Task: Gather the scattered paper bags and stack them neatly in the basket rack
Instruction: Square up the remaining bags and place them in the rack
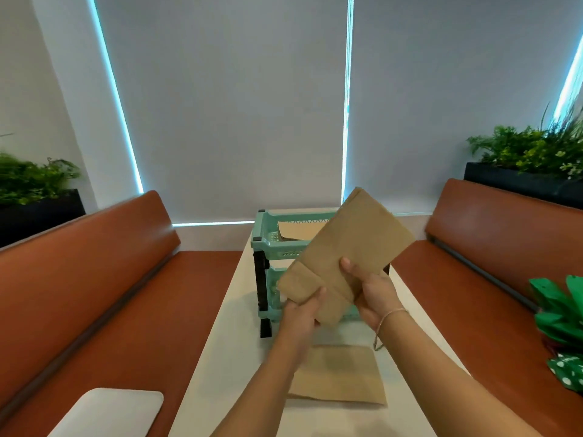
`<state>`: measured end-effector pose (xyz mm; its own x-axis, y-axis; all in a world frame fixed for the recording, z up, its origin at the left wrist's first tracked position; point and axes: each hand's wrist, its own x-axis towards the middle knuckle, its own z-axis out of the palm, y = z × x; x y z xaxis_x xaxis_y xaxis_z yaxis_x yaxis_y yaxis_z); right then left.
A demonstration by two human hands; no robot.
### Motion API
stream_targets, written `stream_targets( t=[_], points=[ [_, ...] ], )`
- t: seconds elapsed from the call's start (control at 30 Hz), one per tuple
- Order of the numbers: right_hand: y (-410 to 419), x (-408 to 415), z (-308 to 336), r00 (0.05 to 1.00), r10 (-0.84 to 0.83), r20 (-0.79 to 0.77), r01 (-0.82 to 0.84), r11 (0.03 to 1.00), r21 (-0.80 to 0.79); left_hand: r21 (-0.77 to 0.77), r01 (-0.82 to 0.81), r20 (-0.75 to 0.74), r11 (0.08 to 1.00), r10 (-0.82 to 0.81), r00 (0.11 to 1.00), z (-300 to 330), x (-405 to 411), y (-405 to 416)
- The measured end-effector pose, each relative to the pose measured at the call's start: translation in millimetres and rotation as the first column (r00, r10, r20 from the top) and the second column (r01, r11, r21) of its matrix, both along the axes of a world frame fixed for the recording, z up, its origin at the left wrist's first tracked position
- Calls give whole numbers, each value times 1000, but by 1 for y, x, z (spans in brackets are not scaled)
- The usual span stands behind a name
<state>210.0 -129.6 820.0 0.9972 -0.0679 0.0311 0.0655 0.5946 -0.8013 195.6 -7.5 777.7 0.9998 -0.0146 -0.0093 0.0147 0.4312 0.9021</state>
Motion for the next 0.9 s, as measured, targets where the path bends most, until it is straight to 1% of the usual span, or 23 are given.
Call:
stream_targets(
  t=[0.07,0.1,0.17,0.2,0.27,0.3,0.37,0.43,0.47,0.57,0.63,0.7,0.83,0.9],
  points=[
    [-6,22,23,999,-52,15,51,998,30,91,-6,14,996,5,1000,26,18,11],
    [-13,35,33,995,-103,12,103,994,29,140,1,8,990,-2,1000,39,28,18],
    [-27,54,54,983,-183,-3,183,983,-25,197,16,3,980,-17,1000,64,50,32],
    [-33,64,63,981,-195,-7,195,980,-52,221,6,13,975,-10,1000,77,61,38],
    [-39,81,82,981,-192,-2,191,977,-99,278,-75,47,958,65,997,103,86,49],
    [-40,91,91,982,-188,9,187,971,-150,311,-131,68,941,116,991,115,99,53],
    [-40,115,110,982,-183,44,187,930,-318,373,-214,111,903,186,976,139,126,59],
    [-36,139,133,982,-173,75,187,845,-501,379,-215,154,900,167,974,164,149,59],
    [-34,150,143,985,-154,82,173,808,-564,374,-199,158,906,150,976,175,158,58],
    [-33,178,168,991,-108,81,135,749,-648,388,-185,164,903,130,978,198,190,55],
    [-37,199,170,993,-101,57,112,710,-695,437,-172,131,883,127,983,200,209,50],
    [-41,218,164,994,-109,17,86,675,-732,492,-121,66,862,102,993,194,224,47],
    [-41,245,143,992,-115,-48,31,597,-801,500,-59,-54,864,99,994,176,243,44],
    [-40,257,130,989,-127,-80,12,597,-802,541,-47,-109,840,125,986,167,251,44]
  ],
)
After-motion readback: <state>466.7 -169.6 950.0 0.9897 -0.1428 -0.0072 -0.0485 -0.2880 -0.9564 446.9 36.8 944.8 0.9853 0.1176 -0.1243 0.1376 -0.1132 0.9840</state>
